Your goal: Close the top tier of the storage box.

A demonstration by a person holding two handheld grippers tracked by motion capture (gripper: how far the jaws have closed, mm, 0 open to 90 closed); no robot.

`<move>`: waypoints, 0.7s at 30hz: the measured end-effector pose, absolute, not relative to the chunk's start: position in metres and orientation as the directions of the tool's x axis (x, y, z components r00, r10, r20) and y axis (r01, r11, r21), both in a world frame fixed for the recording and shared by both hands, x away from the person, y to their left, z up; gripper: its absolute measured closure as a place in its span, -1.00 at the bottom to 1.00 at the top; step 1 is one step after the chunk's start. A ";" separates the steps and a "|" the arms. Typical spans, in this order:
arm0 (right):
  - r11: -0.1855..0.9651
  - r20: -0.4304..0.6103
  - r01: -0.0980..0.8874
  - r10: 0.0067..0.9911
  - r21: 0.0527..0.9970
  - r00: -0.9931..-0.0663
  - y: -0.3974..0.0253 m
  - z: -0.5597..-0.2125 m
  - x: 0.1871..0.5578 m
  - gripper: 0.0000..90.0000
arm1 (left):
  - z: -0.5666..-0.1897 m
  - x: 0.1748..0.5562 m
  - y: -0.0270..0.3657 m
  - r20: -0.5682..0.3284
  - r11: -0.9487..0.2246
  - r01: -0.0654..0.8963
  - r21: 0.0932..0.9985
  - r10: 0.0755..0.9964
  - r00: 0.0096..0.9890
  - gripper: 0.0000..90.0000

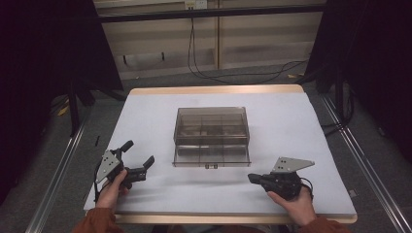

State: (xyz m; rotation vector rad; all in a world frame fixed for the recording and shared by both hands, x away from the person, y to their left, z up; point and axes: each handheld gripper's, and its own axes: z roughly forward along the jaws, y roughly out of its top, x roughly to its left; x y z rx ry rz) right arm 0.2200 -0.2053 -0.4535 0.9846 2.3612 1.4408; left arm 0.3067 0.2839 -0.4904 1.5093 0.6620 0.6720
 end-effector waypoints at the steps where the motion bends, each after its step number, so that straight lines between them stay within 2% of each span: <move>1: 0.304 0.159 0.431 0.631 0.850 -0.759 -0.204 -0.454 0.220 1.00 | -0.490 0.307 0.284 0.022 -0.040 0.012 0.999 0.750 0.661 -1.00; 21: 0.324 0.155 0.400 0.578 0.857 -0.801 -0.176 -0.455 0.222 1.00 | -0.490 0.307 0.284 0.021 -0.042 0.017 0.999 0.749 0.662 -1.00</move>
